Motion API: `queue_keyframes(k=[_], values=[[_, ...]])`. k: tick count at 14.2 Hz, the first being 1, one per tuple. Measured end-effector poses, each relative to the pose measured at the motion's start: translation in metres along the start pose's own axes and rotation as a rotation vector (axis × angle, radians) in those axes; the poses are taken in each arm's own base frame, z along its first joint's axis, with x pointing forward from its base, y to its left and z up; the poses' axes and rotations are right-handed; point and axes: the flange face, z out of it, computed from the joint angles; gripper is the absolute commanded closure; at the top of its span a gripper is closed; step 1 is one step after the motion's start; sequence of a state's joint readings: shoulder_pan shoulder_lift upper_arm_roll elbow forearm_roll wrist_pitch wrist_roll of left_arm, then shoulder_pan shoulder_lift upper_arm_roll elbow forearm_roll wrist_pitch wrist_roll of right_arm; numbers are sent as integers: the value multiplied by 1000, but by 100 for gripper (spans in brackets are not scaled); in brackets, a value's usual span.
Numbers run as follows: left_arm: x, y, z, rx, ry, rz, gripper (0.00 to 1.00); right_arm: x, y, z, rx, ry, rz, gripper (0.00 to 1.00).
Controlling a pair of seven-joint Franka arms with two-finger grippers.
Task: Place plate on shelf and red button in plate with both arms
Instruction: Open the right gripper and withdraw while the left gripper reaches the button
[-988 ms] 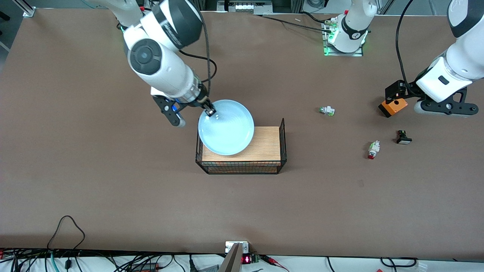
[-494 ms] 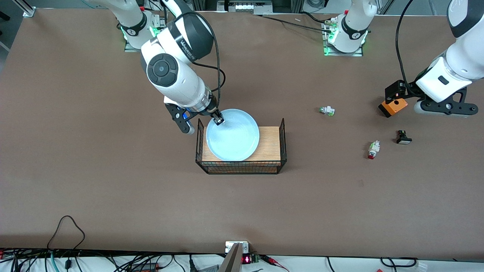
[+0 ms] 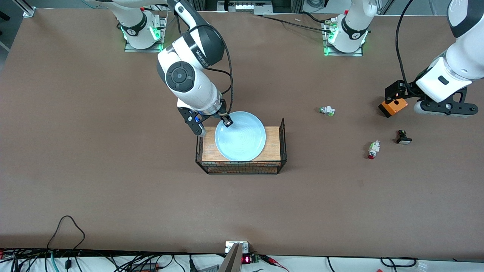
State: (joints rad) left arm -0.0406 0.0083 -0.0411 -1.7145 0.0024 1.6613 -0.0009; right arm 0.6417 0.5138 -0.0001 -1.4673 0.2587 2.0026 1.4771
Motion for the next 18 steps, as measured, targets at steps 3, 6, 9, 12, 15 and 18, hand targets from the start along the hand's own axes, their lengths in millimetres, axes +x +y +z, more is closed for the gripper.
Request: queue_keyframes(k=[3, 6, 9, 12, 15, 18], values=[[0, 0, 0, 0, -3, 0, 0, 10, -1, -8, 12, 4, -45, 0], [0, 0, 8, 0, -34, 0, 0, 14, 2, -47, 59, 10, -101, 0], [9, -1, 56, -3, -182, 1, 0, 34, 18, -120, 108, 21, -198, 0], [33, -4, 134, 35, -303, 35, 0, 96, 52, -185, 108, 38, -312, 0], [62, -12, 200, 80, -298, 253, 0, 160, 84, -203, -14, 105, -531, 0], [72, -30, 252, 96, -231, 346, 0, 196, 101, -200, -162, 188, -668, 0]])
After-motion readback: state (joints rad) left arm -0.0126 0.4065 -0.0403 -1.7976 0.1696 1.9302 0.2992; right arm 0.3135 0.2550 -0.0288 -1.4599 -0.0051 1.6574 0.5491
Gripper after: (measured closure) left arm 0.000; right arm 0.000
